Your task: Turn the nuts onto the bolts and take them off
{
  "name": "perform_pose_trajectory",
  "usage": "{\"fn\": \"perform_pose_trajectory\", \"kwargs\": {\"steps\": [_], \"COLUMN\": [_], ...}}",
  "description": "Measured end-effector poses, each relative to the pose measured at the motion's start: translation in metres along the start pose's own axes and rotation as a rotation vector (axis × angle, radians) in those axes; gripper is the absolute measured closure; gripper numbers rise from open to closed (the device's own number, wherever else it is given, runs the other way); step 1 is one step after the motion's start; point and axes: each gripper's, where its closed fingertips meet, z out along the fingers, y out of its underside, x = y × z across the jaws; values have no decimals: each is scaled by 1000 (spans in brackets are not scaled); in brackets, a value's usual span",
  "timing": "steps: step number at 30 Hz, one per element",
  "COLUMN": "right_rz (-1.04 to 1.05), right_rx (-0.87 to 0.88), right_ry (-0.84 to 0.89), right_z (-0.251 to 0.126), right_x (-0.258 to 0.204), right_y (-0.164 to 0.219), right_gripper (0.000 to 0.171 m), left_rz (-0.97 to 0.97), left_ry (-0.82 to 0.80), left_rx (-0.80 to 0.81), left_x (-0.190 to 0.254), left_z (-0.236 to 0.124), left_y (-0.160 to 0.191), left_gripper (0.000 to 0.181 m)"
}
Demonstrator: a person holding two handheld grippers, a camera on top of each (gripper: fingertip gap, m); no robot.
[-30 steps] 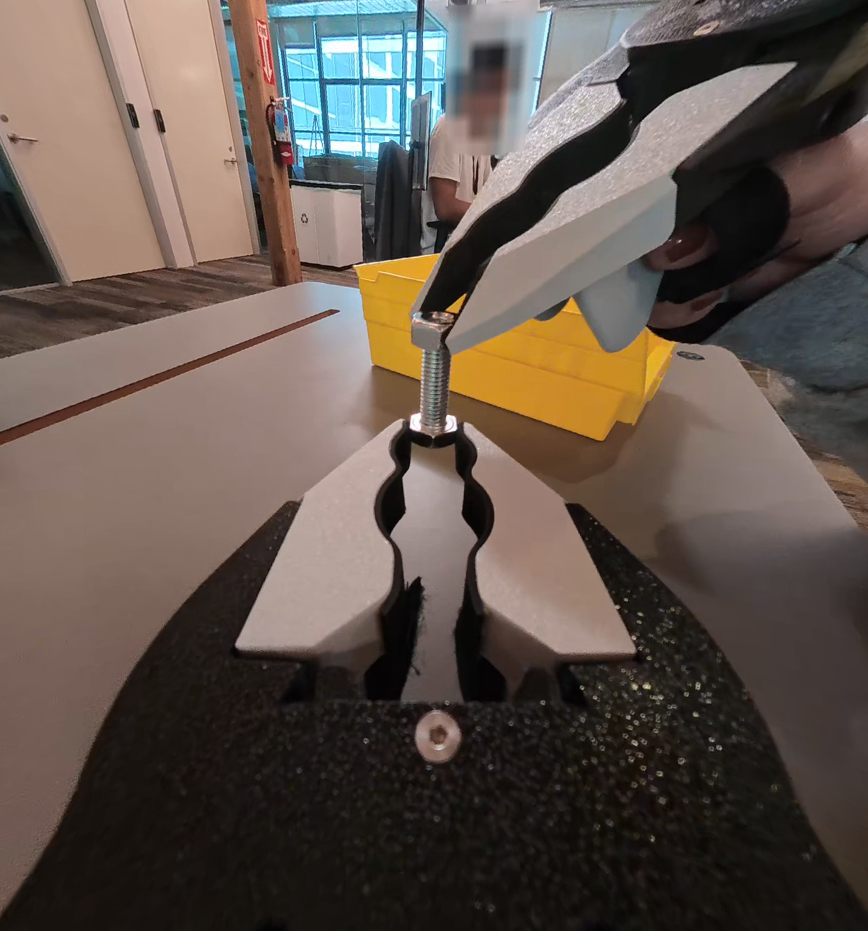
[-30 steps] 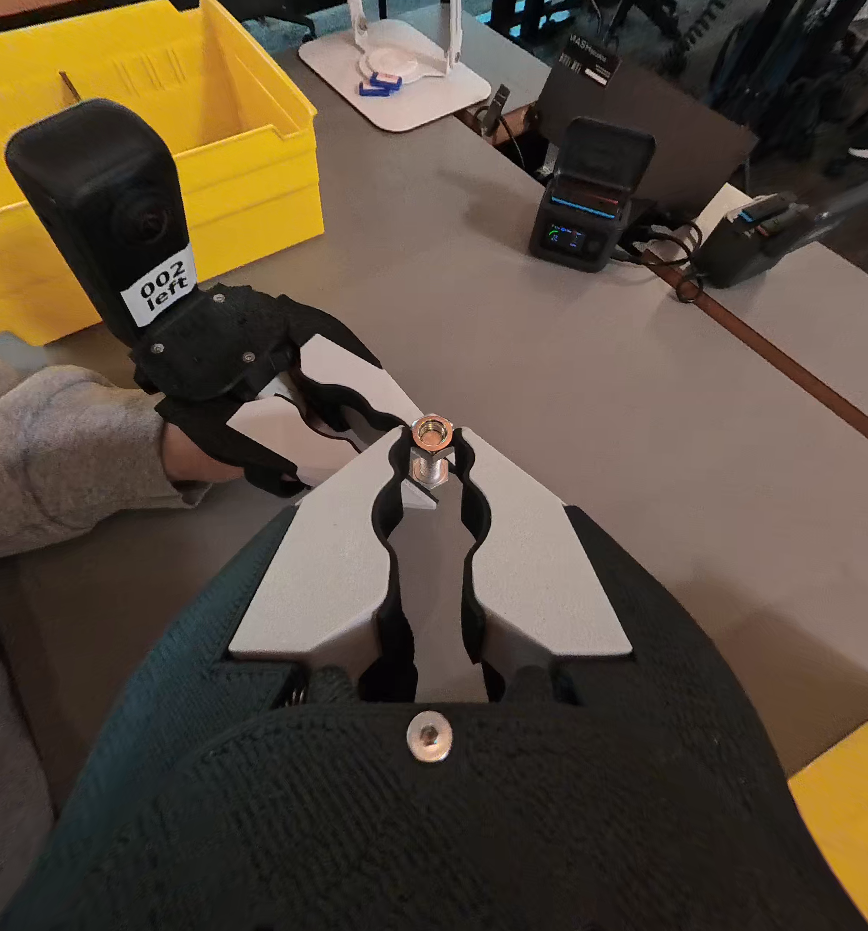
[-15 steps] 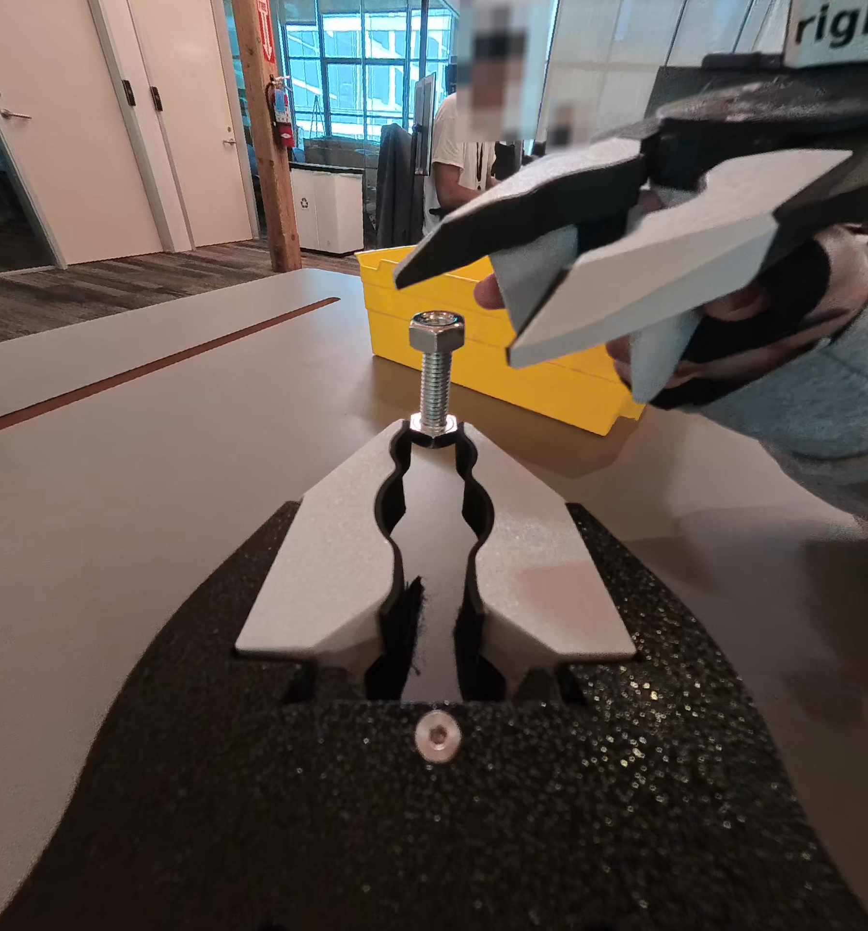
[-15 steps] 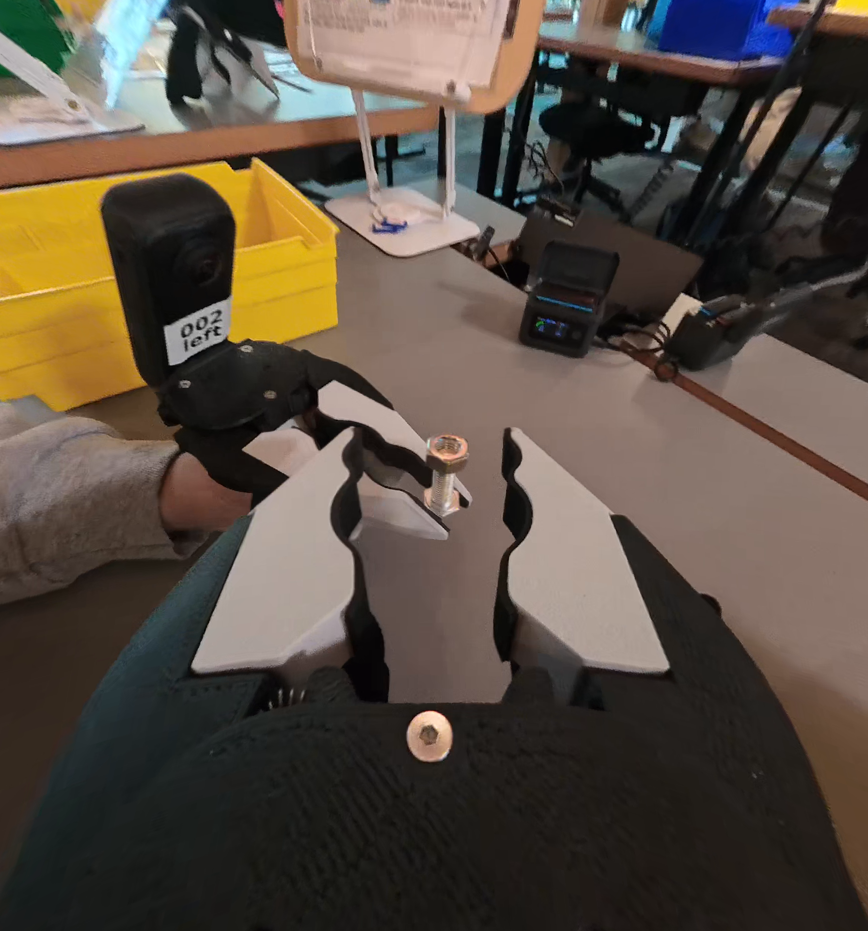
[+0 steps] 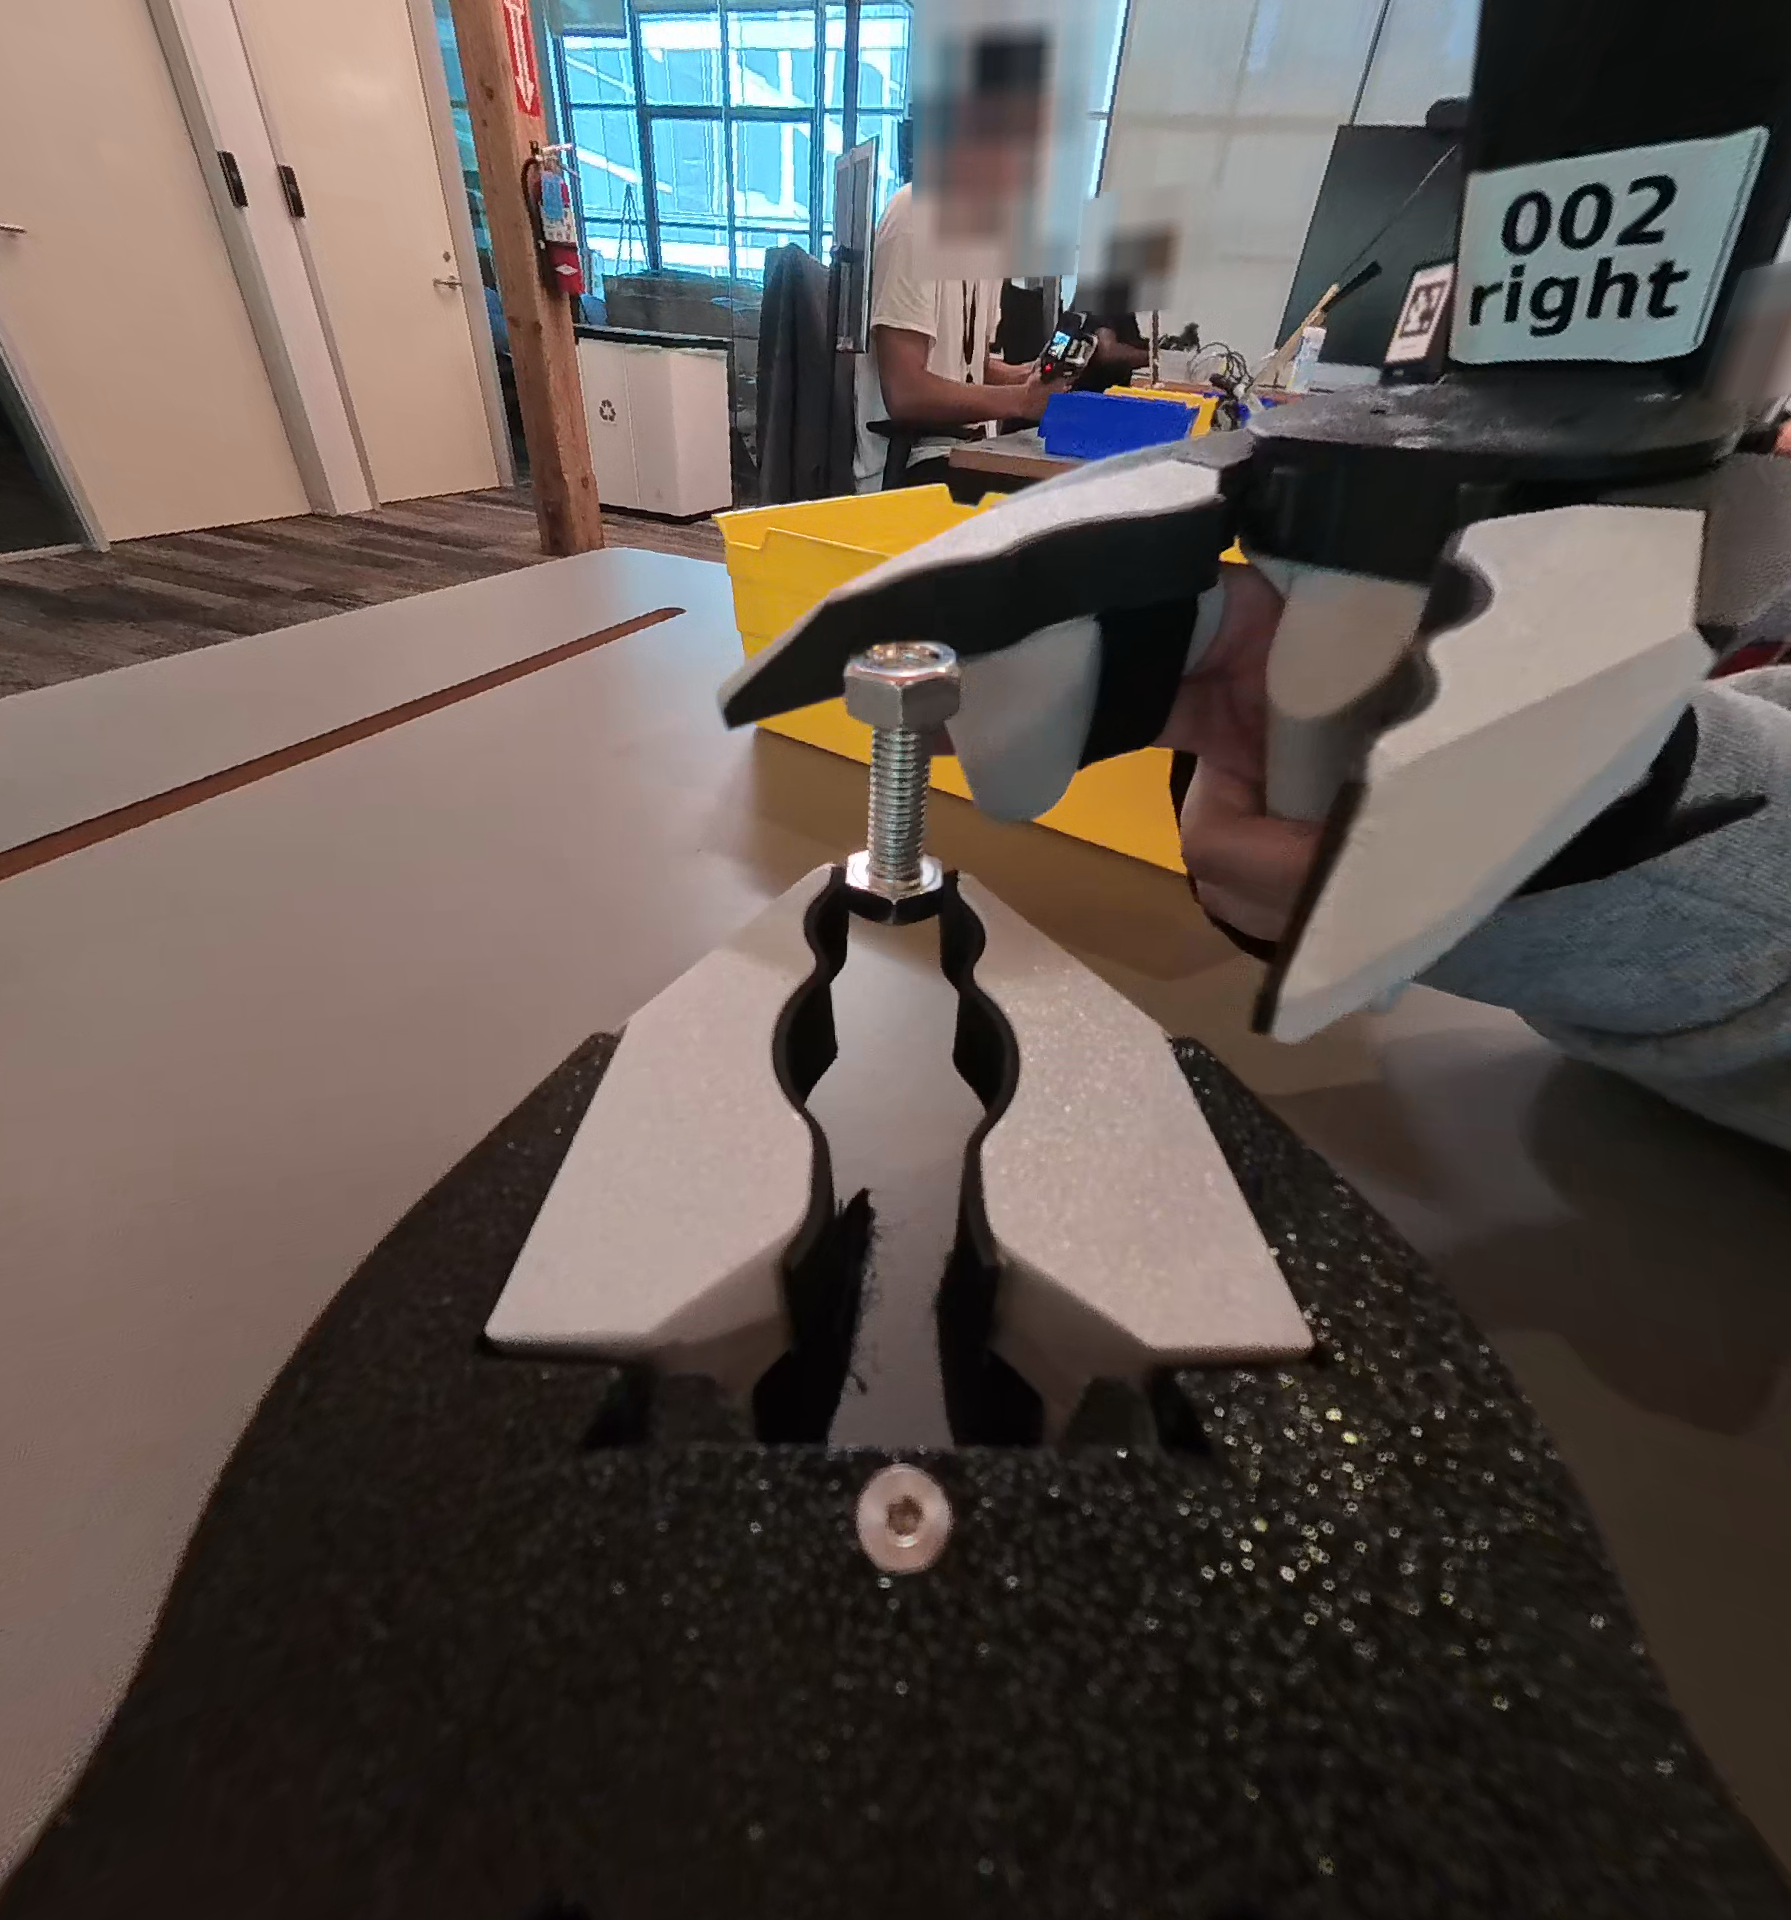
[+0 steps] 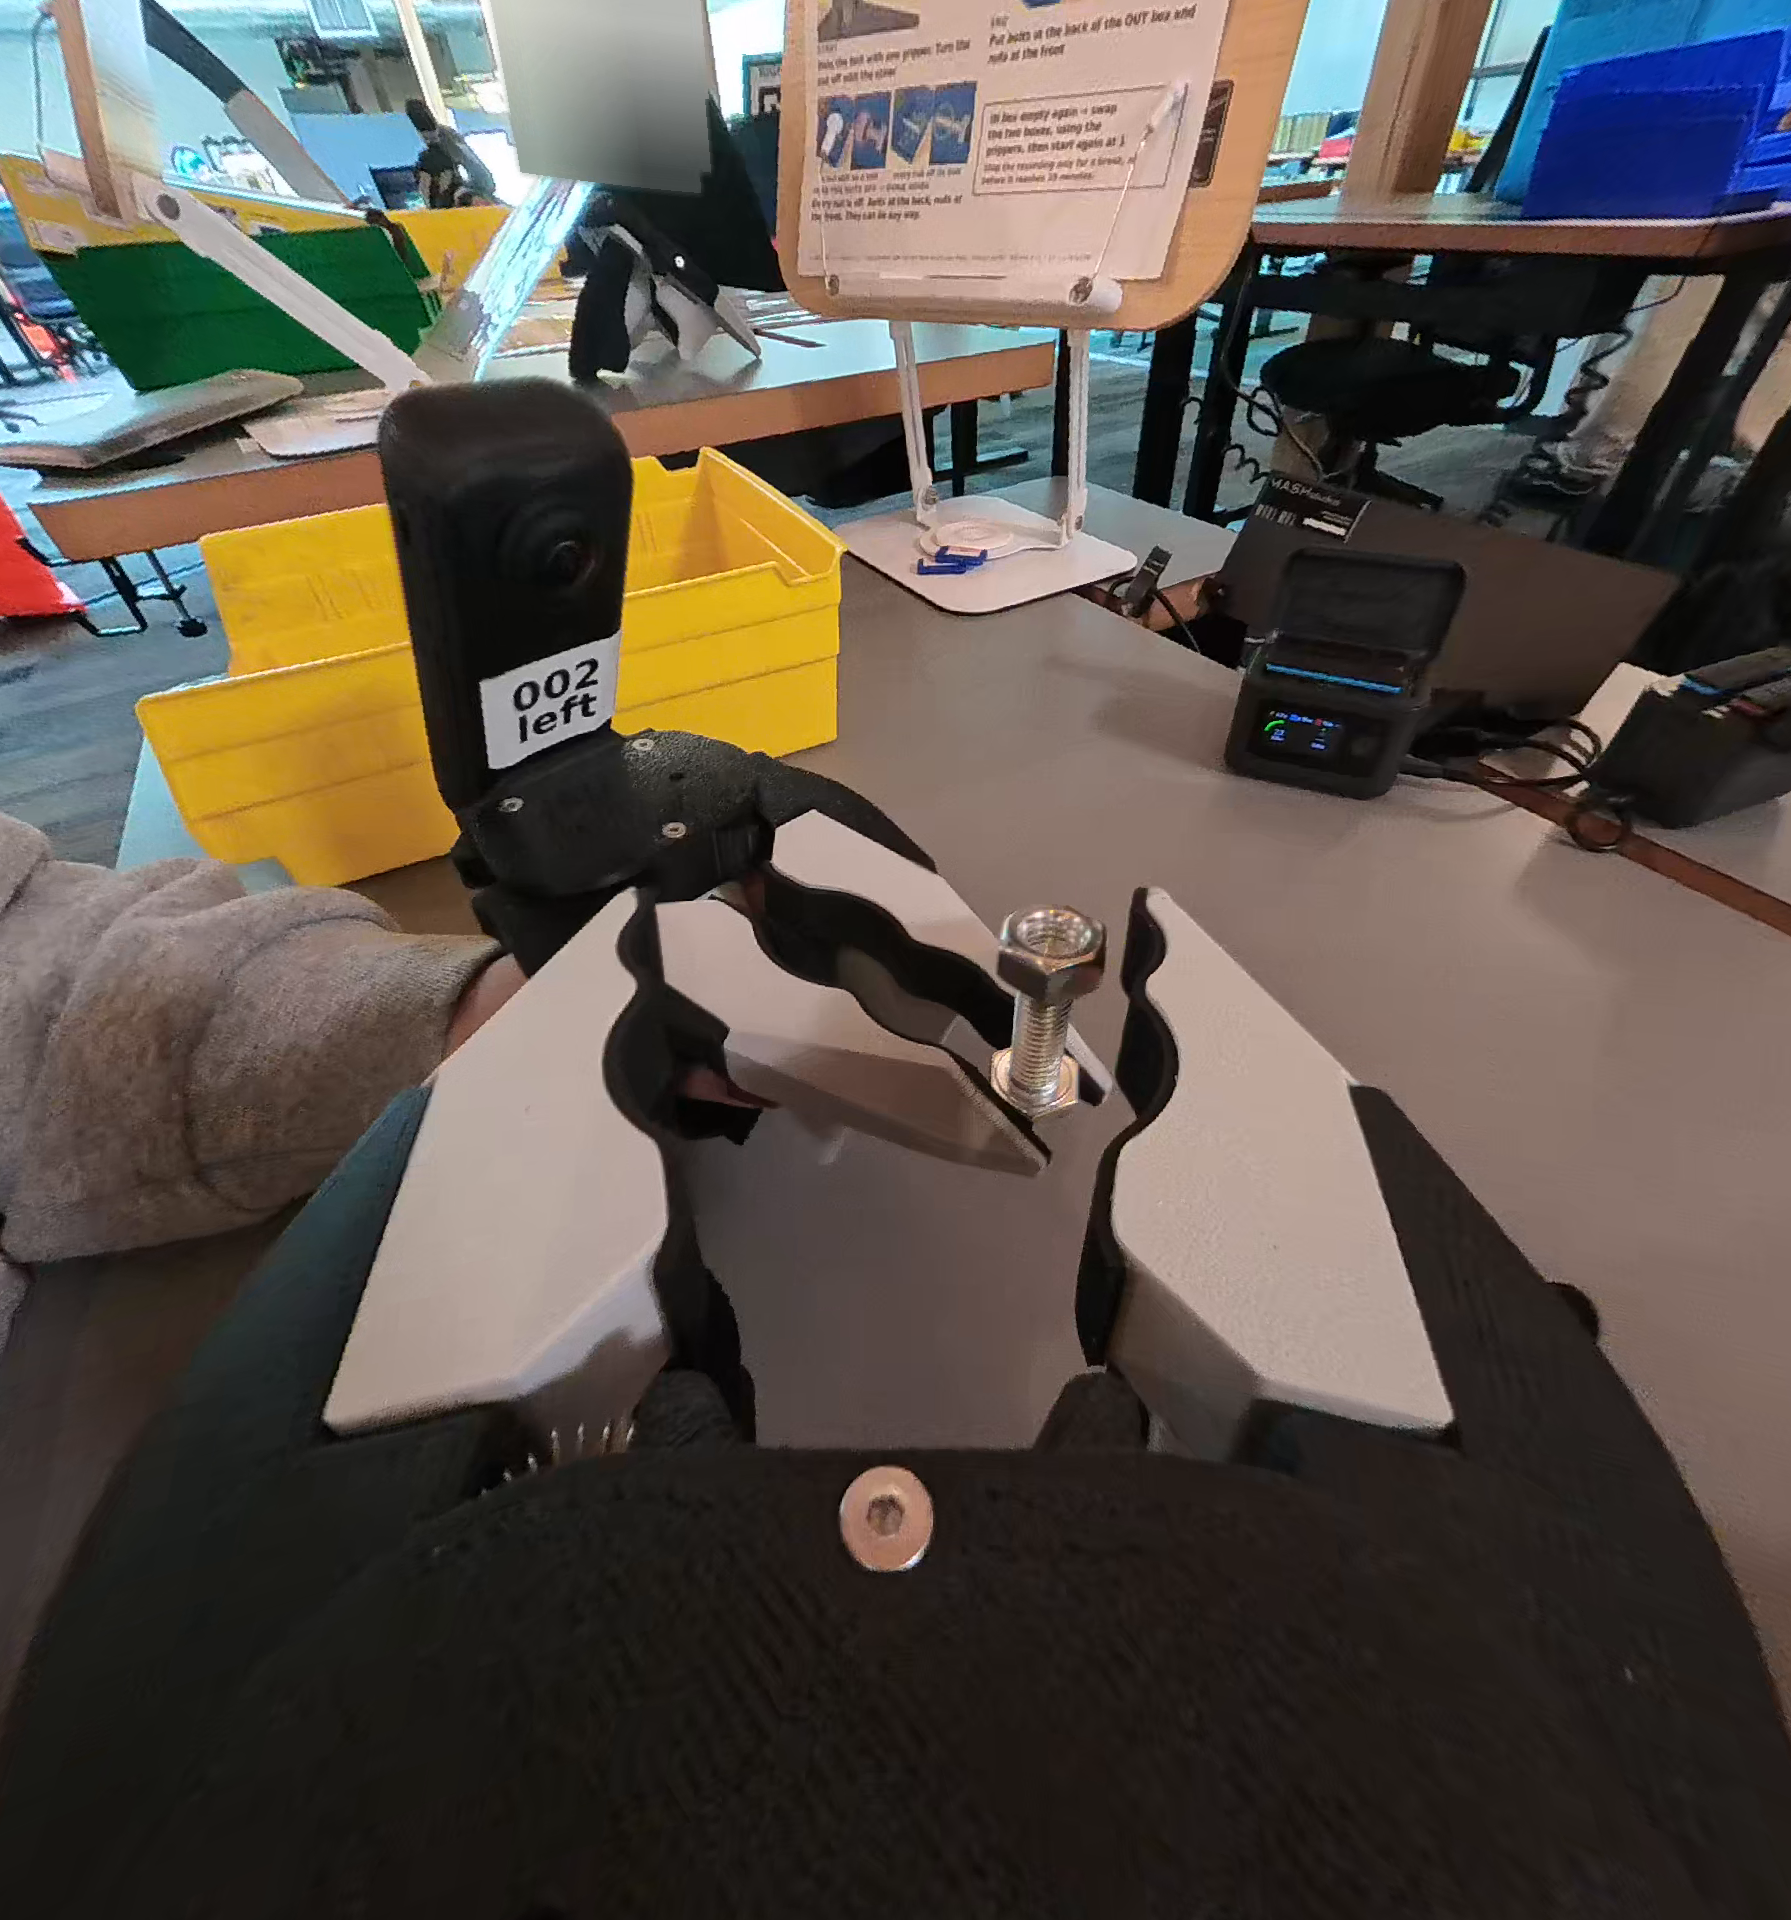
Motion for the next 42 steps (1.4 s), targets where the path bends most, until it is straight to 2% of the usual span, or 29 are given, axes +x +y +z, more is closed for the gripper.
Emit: {"fn": "perform_pose_trajectory", "kwargs": {"steps": [12, 21, 34, 37, 42], "right_rz": [12, -5, -25, -5, -2], "right_rx": [16, 45, 53, 73, 89], "right_ry": [36, -11, 12, 31, -31], "right_z": [-20, 3, -24, -20, -3], "right_x": [1, -1, -7, 1, -5], "right_y": [5, -1, 8, 6, 0], "right_gripper": [86, 83, 91, 88, 86], "left_rz": [-26, 22, -62, -17, 14], "left_ry": [-20, 123, 17, 90, 232], "left_rx": [-16, -17, 7, 1, -20], "left_x": [-5, 22, -8, 6, 34], "left_z": [-1, 4, -7, -4, 1], "left_y": [2, 2, -1, -1, 2], "left_gripper": [166, 166, 166, 166, 166]}}
